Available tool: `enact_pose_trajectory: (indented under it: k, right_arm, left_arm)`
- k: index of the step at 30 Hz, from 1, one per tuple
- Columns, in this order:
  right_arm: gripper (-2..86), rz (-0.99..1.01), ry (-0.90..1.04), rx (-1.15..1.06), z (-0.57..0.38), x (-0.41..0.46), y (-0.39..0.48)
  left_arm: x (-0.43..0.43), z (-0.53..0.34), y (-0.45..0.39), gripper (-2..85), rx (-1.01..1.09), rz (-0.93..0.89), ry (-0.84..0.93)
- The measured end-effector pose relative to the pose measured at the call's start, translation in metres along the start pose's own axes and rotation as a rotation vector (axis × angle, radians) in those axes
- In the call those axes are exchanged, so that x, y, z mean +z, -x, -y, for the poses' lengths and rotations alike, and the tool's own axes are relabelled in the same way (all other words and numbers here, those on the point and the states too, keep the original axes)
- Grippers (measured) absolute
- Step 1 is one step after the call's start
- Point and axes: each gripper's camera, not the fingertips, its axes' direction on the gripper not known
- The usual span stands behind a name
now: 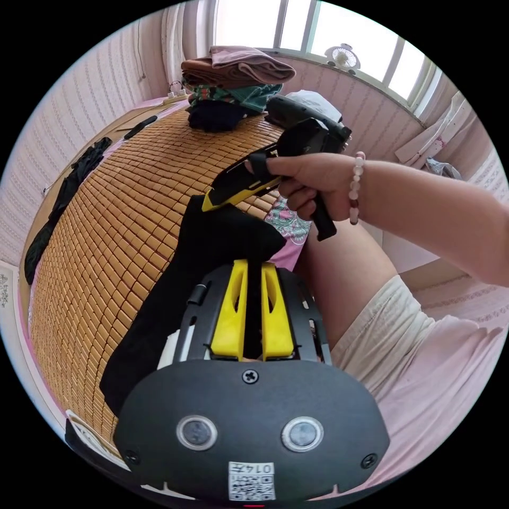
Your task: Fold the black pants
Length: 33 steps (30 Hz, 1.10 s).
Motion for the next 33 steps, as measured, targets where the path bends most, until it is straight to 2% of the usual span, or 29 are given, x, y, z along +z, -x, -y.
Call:
enact_pose_trajectory:
  k: [8,12,15,17,20,22,25,28,30,33]
  right_arm:
    - [1.2,0.055,-0.189,-0.058,-0.012,-0.090,0.018]
    - [1.4,0.067,-0.190,-0.137,-0.011,-0.097,0.052]
    - [1.7,0.124,-0.108,-0.239,-0.003,-0.064,0.095]
    - [2.3,0.186,0.028,-0.329,-0.002,-0.009,0.138]
    - [4.4,0.192,0.163,-0.425,-0.015,0.081,0.187]
    - [5.1,0.181,0.264,-0.485,-0.023,0.133,0.203]
    - [4.1,0.049,0.306,-0.465,-0.033,0.169,0.198]
    - [3.5,-0.139,0.324,-0.503,-0.053,0.164,0.189]
    - [3.3,-0.286,0.352,-0.520,-0.069,0.161,0.181]
    - [3.5,-0.459,0.500,-0.496,-0.094,0.174,0.162]
  left_arm:
    - [-0.044,0.011,0.005,4.4,0.001,-0.076,-0.172]
    - [-0.073,-0.004,0.016,4.5,-0.002,-0.089,-0.280]
    - [-0.098,-0.042,0.042,4.5,-0.064,-0.106,-0.347]
    - [-0.115,-0.078,0.060,4.8,-0.110,-0.113,-0.371]
    - [-0.139,-0.150,0.091,6.1,-0.233,-0.116,-0.333]
    - [-0.148,-0.217,0.119,7.5,-0.395,-0.110,-0.263]
    - [-0.148,-0.291,0.147,7.7,-0.601,-0.058,-0.181]
    - [-0.147,-0.338,0.168,7.8,-0.737,-0.059,-0.172]
    - [-0.142,-0.351,0.179,7.8,-0.785,-0.076,-0.185]
    - [-0.125,-0.351,0.197,8.1,-0.800,-0.118,-0.182]
